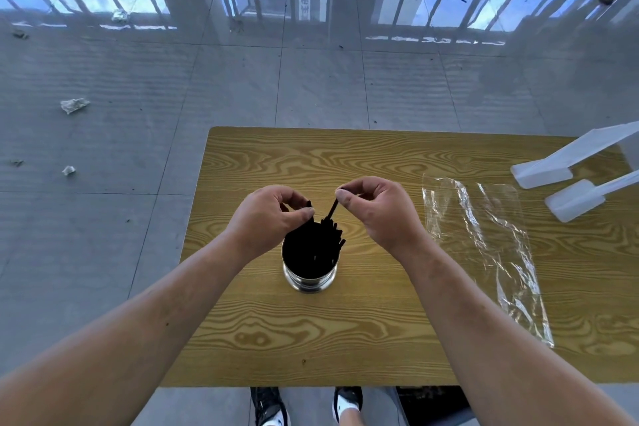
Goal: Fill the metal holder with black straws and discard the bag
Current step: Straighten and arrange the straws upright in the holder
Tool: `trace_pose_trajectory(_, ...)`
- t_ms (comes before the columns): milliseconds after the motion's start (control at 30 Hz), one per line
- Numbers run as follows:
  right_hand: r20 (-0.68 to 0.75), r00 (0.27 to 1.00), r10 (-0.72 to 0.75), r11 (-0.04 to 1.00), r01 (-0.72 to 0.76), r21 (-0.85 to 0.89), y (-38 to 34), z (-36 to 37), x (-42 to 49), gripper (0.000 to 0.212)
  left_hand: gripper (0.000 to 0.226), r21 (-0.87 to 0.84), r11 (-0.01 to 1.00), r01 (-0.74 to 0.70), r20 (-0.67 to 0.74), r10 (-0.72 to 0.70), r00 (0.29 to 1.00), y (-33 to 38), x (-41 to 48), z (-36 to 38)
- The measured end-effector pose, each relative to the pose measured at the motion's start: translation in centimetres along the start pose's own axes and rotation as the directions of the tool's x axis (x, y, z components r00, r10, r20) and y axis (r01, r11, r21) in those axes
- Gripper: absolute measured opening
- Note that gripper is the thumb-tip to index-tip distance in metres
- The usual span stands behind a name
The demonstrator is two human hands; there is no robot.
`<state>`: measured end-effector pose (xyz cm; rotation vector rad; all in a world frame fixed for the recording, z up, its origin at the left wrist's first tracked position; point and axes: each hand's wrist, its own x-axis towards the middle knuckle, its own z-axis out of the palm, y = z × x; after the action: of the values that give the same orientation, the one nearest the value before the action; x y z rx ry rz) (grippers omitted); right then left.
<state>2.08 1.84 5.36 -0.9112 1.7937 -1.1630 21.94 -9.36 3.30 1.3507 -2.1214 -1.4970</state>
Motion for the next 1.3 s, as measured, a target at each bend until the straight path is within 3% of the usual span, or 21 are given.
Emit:
trace_pose_trajectory(300, -0.054, 0.998, 0.010, 0.992, -0.003, 0.127, -0.4, -0.7, -0.4, 0.007, 0.003, -0.061, 0.998, 0.011, -0.007, -0.011, 1.000, 0.4, -0.5, 0.0)
trace_pose_trajectory(467, -0.095, 0.994, 0.052, 0.951, -0.021, 0.307, -0.6, -1.3, -0.6, 0.011, 0.009, -0.089, 0.996, -0.007, 0.016, 0.008, 1.000, 0.4, -0.9, -0.1)
trace_pose_trajectory(567, -0.102, 0.971, 0.214, 0.817, -0.121, 0.564, -0.3, -1.9, -0.6, 0.011, 0.021, -0.180, 0.984, 0.002, 0.024, 0.002, 1.000, 0.7, -1.4, 0.1)
trace_pose_trajectory(633, -0.073, 0.931, 0.357, 0.655, -0.194, 0.731, 0.1, -2.3, -0.6, 0.011, 0.029, -0.395, 0.915, 0.079, 0.073, -0.054, 0.996, 1.2, -1.7, 0.0)
trace_pose_trajectory(733, -0.023, 0.878, 0.479, 0.477, -0.238, 0.846, 0.9, -2.8, -0.8, 0.015, 0.037, -0.739, 0.628, 0.244, 0.241, -0.092, 0.966, 2.1, -2.0, -0.7)
trace_pose_trajectory(767, -0.014, 0.868, 0.497, 0.451, -0.245, 0.858, 1.1, -2.8, -1.0, 0.016, 0.037, -0.782, 0.561, 0.272, 0.283, -0.070, 0.957, 2.3, -2.1, -0.9)
trace_pose_trajectory(800, -0.006, 0.860, 0.509, 0.435, -0.252, 0.864, 1.3, -2.7, -1.2, 0.015, 0.039, -0.785, 0.556, 0.275, 0.304, -0.042, 0.952, 2.5, -2.1, -1.0)
trace_pose_trajectory(900, 0.005, 0.842, 0.539, 0.430, -0.281, 0.858, 1.6, -2.3, -1.7, 0.015, 0.033, -0.709, 0.673, 0.212, 0.301, 0.016, 0.954, 3.2, -2.2, -0.4)
trace_pose_trajectory(1000, 0.019, 0.825, 0.565, 0.429, -0.314, 0.847, 1.9, -1.8, -2.3, 0.015, 0.022, -0.727, 0.659, 0.192, 0.258, 0.003, 0.966, 3.8, -2.3, 0.2)
trace_pose_trajectory(1133, 0.056, 0.800, 0.597, 0.437, -0.383, 0.814, 2.7, -1.4, -3.2, 0.012, 0.022, -0.782, 0.594, 0.187, 0.199, -0.046, 0.979, 4.3, -2.5, 0.7)
trace_pose_trajectory(1300, 0.112, 0.790, 0.602, 0.440, -0.446, 0.780, 3.7, -1.0, -4.4, 0.012, 0.020, -0.755, 0.637, 0.156, 0.128, -0.090, 0.988, 4.2, -2.6, 0.6)
